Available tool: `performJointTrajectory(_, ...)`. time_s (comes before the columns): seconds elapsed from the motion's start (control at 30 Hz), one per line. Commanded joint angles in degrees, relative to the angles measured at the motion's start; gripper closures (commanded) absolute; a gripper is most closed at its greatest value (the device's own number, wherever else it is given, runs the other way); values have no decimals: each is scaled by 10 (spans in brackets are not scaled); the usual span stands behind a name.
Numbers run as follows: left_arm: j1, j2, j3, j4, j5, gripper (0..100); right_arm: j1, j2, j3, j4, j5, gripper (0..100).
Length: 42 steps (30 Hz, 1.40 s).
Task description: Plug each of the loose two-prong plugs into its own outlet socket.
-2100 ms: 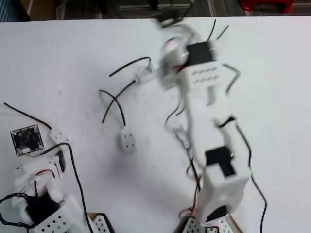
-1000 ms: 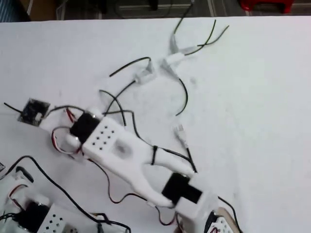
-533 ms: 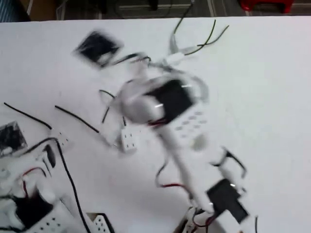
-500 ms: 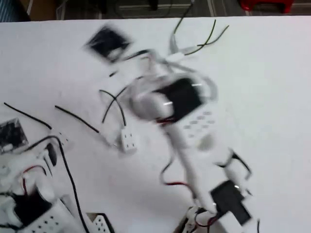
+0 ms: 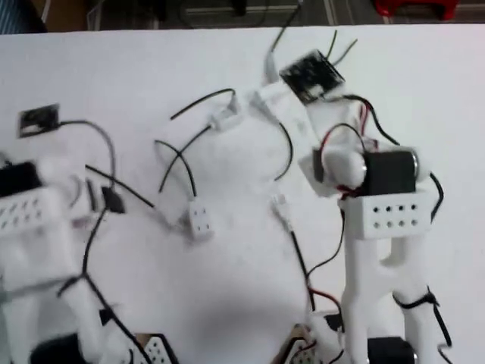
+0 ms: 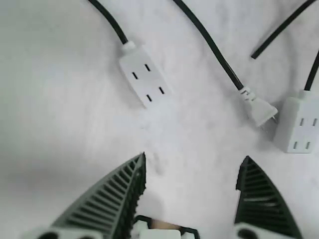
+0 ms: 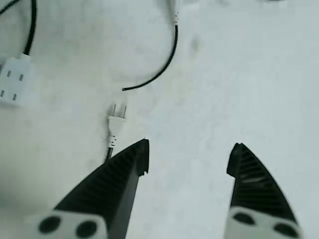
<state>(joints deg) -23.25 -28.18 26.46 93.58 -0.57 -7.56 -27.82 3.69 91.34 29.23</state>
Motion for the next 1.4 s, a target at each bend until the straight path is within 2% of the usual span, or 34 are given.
performJointTrajectory(0.0, 101, 64, -44, 14, 96, 710, 55, -54, 126, -80, 47, 746)
performJointTrajectory(0.1, 146, 78, -43, 14, 152, 710, 77, -80, 203, -125, 72, 746)
performJointTrajectory(0.23, 170, 100, -36, -12, 166, 710, 101, -109, 279, -161, 99, 746)
performJointTrajectory(0.43, 192, 158, 57, -165, 168, 710, 102, -124, 357, -210, 125, 746)
performJointTrajectory(0.53, 192, 185, 80, -207, 168, 710, 102, -119, 371, -227, 125, 746)
performJointTrajectory(0.93, 189, 334, 44, -206, 168, 718, 99, -119, 376, -231, 124, 745)
performJointTrajectory(1.17, 189, 403, -30, -177, 163, 904, 98, -119, 376, -232, 125, 745)
performJointTrajectory(1.37, 189, 412, -81, -176, 163, 889, 98, -119, 376, -232, 125, 746)
